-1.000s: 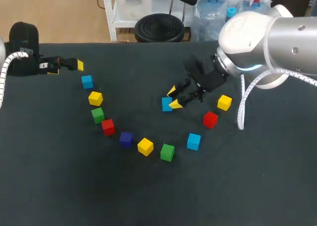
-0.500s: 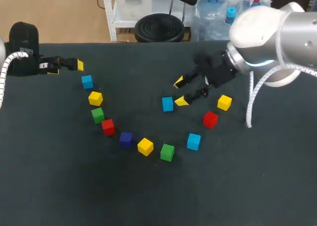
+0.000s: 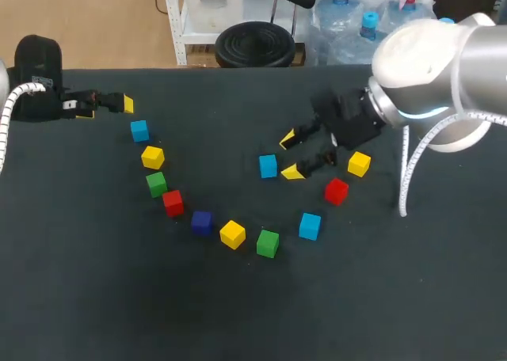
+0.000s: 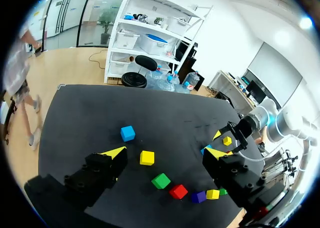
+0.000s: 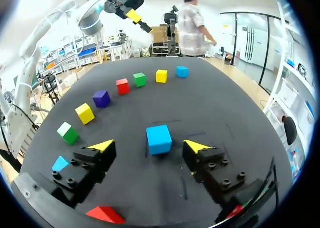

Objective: Place the blue cubes, place green cubes on the blue cubes, place the yellow cubes on the green cubes, then place the red cubes on the yellow cubes, and place purple cube on the red cubes.

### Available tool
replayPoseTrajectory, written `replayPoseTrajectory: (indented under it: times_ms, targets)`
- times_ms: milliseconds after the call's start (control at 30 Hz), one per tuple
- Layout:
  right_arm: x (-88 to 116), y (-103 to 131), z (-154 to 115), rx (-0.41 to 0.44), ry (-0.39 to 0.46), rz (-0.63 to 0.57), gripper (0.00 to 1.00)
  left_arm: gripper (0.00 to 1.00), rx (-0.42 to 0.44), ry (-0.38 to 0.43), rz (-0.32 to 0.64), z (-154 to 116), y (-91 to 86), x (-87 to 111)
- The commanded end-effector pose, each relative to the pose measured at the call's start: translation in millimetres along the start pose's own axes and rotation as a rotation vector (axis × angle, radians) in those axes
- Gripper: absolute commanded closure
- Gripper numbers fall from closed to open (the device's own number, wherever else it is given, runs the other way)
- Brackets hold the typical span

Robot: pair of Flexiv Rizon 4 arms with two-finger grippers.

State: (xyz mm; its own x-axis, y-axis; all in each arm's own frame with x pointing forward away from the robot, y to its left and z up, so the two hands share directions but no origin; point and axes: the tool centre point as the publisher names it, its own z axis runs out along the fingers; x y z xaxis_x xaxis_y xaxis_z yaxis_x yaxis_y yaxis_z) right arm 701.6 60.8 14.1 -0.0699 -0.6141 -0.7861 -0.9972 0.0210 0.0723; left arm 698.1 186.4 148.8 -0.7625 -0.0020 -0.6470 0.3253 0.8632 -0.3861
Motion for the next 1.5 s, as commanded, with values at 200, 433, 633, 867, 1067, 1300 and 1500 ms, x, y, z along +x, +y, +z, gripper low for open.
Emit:
replayPoseTrajectory:
  times_ms: [200, 433, 633, 867, 1067, 1300, 1500]
  targets:
    - [-2.8, -7.6, 15.4, -0.035, 0.004, -0.007, 0.4, 0.0, -0.006, 0.006, -0.001, 0.4, -1.1, -1.5]
    - [-0.9, -8.0, 18.4, -0.042, 0.008, -0.009, 0.45, 0.0, -0.006, 0.006, -0.001, 0.4, -1.1, -1.5]
    - [-1.1, -8.1, 18.2, -0.042, 0.008, -0.007, 0.51, 0.0, -0.006, 0.006, -0.001, 0.4, -1.1, -1.5]
    - [0.6, -4.0, 17.9, -0.045, 0.015, -0.007, 0.52, 0.0, -0.006, 0.006, -0.001, 0.4, -1.1, -1.5]
    - [0.4, -2.9, 18.6, -0.041, 0.016, -0.006, 0.52, 0.0, -0.006, 0.006, -0.001, 0.4, -1.1, -1.5]
    - [1.1, -0.7, 17.6, -0.037, 0.019, -0.005, 0.51, 0.0, -0.006, 0.006, -0.001, 0.4, -1.1, -1.5]
    - [2.3, 1.1, 15.2, -0.03, 0.023, -0.005, 0.5, 0.0, -0.006, 0.006, -0.001, 0.4, -1.1, -1.5]
